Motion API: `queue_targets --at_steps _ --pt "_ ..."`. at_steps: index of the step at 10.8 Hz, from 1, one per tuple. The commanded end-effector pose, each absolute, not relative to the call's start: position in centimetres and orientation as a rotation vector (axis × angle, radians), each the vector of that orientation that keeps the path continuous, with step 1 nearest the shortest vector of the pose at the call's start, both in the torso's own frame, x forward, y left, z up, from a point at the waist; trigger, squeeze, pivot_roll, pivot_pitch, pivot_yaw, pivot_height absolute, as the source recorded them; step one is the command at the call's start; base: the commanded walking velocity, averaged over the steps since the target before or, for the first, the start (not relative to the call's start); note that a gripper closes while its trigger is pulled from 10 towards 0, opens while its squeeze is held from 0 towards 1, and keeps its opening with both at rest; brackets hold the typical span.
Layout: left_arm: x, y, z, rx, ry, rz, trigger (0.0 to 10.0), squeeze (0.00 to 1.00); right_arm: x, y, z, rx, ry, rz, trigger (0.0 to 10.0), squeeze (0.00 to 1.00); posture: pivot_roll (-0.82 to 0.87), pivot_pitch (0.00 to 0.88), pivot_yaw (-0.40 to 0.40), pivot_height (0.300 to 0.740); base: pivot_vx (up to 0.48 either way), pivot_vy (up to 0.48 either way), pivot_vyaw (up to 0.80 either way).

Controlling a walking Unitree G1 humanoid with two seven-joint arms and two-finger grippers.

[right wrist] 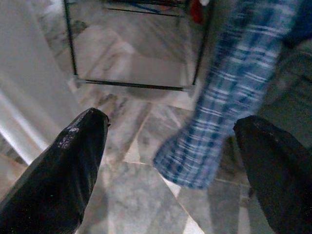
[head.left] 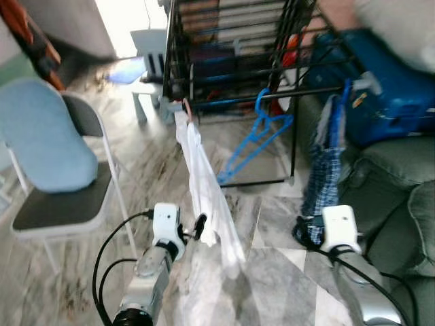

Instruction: Hang hanger

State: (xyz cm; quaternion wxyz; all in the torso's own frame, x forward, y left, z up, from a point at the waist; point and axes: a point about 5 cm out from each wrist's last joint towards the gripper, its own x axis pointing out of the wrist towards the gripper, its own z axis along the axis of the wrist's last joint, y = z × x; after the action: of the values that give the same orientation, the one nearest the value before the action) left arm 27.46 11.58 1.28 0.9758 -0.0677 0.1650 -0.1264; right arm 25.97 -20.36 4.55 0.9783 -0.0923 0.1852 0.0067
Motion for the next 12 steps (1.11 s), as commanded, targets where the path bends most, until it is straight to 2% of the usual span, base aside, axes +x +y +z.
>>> queue_targets --at_steps 1,3,4,5,8,10,12 --pt "27.4 12.5 1.1 -0.116 0.336 -0.222 10.0 0.00 26.2 -19.6 4.4 -0.185 0.371 0.045 10.0 0.00 -0.16 0.000 0.096 0.740 0.000 0.000 0.00" --pt "27.4 12.5 1.1 -0.116 0.336 -0.222 10.0 0.00 26.2 -19.6 4.4 -0.185 0.371 0.045 10.0 0.00 -0.16 0.000 0.096 0.740 0.000 0.000 0.00" --pt "27.5 14.7 0.6 -0.069 0.350 -0.089 10.0 0.00 26.7 -18.1 3.6 -0.191 0.375 0.123 10.0 0.00 -0.14 0.000 0.077 0.740 0.000 0.000 0.00" --pt "27.2 18.4 0.3 -0.022 0.352 0.121 10.0 0.00 27.8 -15.3 2.6 -0.180 0.383 0.240 10.0 0.00 -0.09 0.000 0.040 0.740 0.000 0.000 0.00" --pt "25.0 20.7 -0.3 -0.015 0.329 0.250 10.0 0.00 29.1 -12.8 2.1 -0.196 0.390 0.343 10.0 0.00 0.03 0.000 -0.043 0.740 0.000 0.000 0.00" --pt "24.0 20.8 -1.1 -0.004 0.349 0.255 10.0 0.00 29.4 -13.5 1.2 -0.194 0.421 0.281 10.0 0.00 0.06 0.000 -0.058 0.740 0.000 0.000 0.00" --pt "24.5 19.3 -1.1 -0.066 0.342 0.135 10.0 0.00 29.3 -15.7 0.9 -0.205 0.436 0.154 10.0 0.00 0.03 0.000 -0.028 0.740 0.000 0.000 0.00"
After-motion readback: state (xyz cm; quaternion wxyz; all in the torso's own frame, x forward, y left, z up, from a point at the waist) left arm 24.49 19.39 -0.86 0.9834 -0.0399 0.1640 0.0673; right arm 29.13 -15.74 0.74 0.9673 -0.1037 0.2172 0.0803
